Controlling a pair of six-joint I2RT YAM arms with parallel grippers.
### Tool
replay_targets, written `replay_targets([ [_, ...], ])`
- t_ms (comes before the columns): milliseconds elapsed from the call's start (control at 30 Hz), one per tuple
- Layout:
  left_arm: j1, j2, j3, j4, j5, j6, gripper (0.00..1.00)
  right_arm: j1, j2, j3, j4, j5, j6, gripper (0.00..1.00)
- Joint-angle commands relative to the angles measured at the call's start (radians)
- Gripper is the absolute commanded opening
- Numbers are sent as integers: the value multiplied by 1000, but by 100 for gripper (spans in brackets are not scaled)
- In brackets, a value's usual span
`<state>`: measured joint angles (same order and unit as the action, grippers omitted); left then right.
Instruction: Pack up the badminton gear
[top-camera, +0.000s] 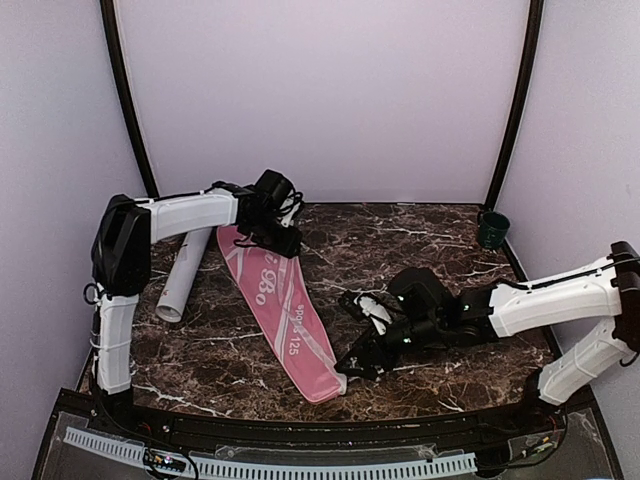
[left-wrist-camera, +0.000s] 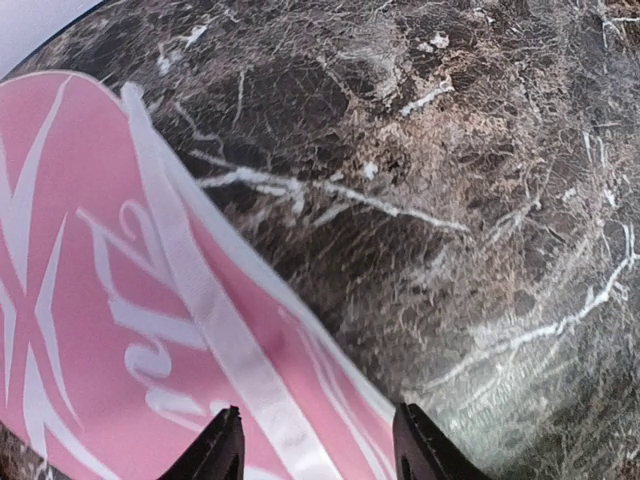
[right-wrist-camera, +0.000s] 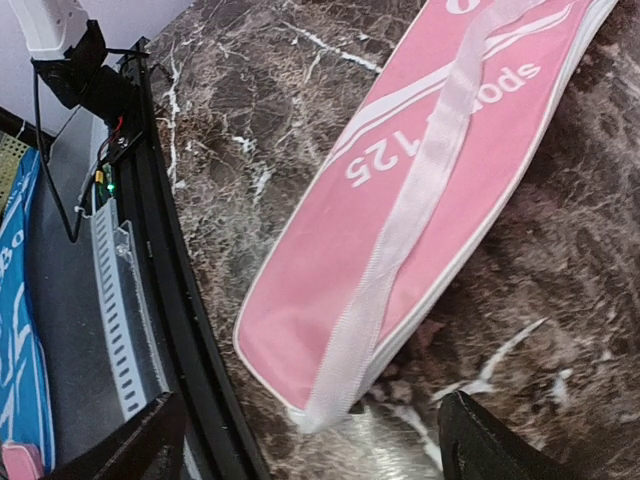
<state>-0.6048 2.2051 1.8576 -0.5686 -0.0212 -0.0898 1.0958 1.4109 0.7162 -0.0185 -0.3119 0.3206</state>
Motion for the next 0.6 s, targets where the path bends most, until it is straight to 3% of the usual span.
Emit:
replay_targets([
  [0, -4, -247, -203, 67, -15, -120, 53, -84, 36, 46, 18, 13, 44, 76],
  [100, -1, -360, -378, 163, 5, -189, 53, -137, 96, 116, 10, 31, 52, 59],
  [367, -1, -484, -695, 328, 124, -300, 36, -161, 294, 208, 15, -36, 13, 40],
  [567, -5, -472, -766, 444, 197, -347, 44, -161, 383, 196, 106, -76, 32, 33],
])
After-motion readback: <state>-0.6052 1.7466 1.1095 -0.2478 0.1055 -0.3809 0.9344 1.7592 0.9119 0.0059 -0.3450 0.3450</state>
